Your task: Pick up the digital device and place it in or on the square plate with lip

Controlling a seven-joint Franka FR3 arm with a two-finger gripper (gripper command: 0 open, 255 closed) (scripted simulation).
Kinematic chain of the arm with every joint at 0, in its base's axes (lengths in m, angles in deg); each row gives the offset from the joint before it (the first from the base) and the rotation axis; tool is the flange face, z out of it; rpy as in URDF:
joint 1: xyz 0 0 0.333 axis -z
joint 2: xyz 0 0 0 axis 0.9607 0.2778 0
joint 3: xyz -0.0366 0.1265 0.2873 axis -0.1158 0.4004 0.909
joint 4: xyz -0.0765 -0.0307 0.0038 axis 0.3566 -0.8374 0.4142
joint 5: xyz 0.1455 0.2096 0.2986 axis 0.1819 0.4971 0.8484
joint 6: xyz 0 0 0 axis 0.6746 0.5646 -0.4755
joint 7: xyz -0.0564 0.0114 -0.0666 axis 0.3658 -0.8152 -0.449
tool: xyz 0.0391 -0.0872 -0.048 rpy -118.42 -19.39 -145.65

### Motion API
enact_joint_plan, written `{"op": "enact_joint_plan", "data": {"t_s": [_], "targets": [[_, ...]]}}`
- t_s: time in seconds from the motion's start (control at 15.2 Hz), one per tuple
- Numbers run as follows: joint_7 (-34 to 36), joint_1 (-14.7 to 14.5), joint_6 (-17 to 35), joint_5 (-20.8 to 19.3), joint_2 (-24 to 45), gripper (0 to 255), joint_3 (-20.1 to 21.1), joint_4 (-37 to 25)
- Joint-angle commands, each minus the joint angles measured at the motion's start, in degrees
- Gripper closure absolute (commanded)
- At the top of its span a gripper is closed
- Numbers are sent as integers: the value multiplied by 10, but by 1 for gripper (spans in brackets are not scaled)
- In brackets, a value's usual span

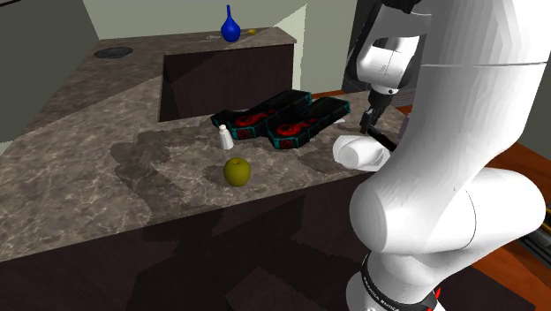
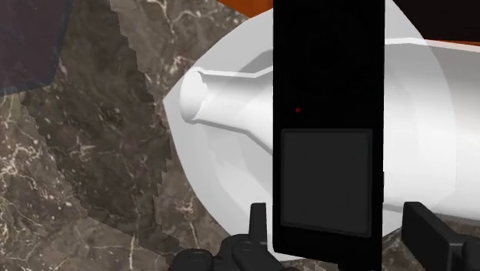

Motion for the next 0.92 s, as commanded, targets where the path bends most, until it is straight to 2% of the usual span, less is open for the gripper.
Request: {"op": "enact_joint_plan", "data": {"t_s": [0.0,0.26,0.53,0.86], "targets": [[0,0,0,0,0,0,0,0],[0,0,0,0,0,0,0,0],[31,-13,-56,-46,-61,0,-21,-1],[31,-12,-56,-46,-61,0,-21,-1]]}}
